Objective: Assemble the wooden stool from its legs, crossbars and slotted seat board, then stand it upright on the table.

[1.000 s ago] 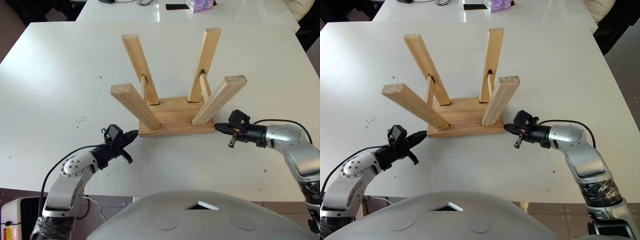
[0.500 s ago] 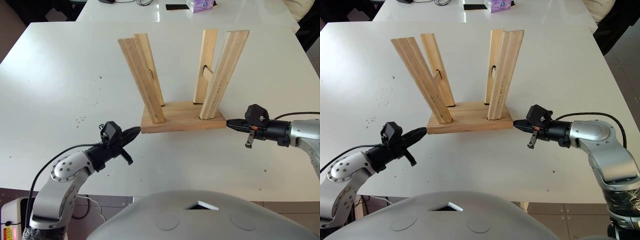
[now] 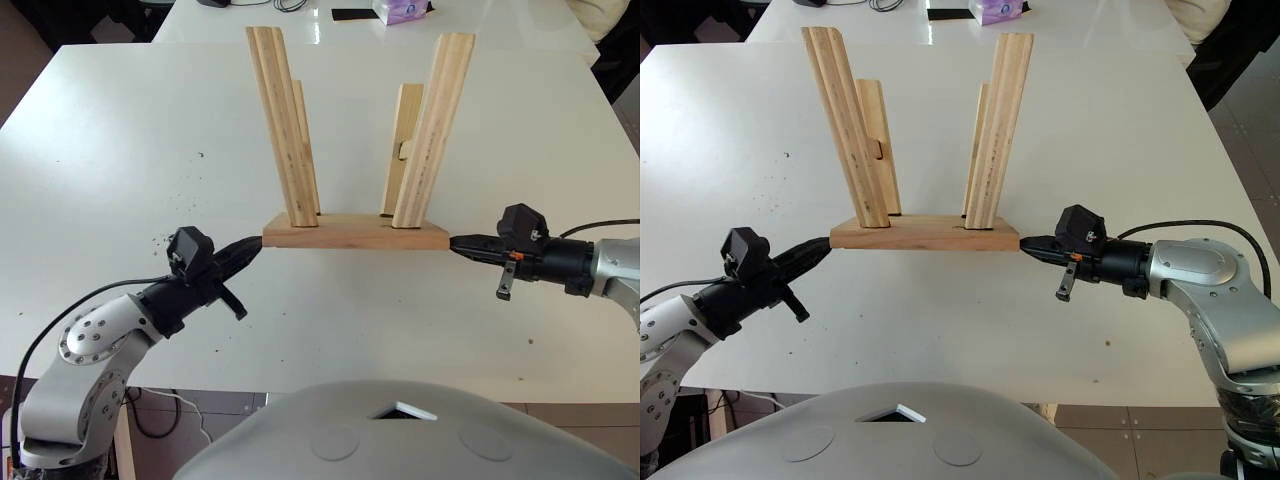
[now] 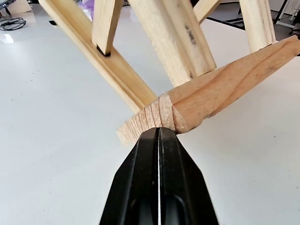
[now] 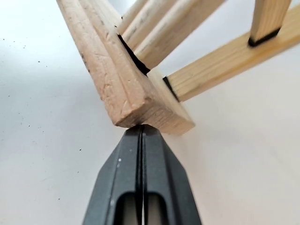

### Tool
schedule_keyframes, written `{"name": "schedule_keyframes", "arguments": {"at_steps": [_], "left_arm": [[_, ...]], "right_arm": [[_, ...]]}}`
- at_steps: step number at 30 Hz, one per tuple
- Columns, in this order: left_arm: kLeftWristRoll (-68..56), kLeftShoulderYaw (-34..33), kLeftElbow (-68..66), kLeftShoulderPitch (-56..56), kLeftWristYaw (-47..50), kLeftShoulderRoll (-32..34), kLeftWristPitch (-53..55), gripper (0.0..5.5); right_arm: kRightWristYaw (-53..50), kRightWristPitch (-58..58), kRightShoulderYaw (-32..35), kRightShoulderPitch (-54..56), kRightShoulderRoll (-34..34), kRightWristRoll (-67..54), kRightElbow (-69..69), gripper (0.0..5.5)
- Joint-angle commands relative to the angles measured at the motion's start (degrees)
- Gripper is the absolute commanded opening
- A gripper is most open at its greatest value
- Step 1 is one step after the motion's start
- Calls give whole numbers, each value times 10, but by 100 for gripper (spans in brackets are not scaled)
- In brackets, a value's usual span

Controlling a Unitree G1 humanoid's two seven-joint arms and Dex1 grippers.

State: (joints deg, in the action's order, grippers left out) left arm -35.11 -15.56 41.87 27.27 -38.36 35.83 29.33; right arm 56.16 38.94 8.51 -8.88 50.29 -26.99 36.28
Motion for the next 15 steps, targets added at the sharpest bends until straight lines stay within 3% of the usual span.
{"name": "schedule_keyframes", "arguments": {"at_steps": [1,15], "left_arm": [[-77,50,62,-38,-47,-3,-4,3],[-46,54,22,-75,-42,-22,-7,3]], "right_arm": [[41,-12,-35,36,-26,-85,47,0],[34,-18,-48,56,-35,-55,15,0]]}}
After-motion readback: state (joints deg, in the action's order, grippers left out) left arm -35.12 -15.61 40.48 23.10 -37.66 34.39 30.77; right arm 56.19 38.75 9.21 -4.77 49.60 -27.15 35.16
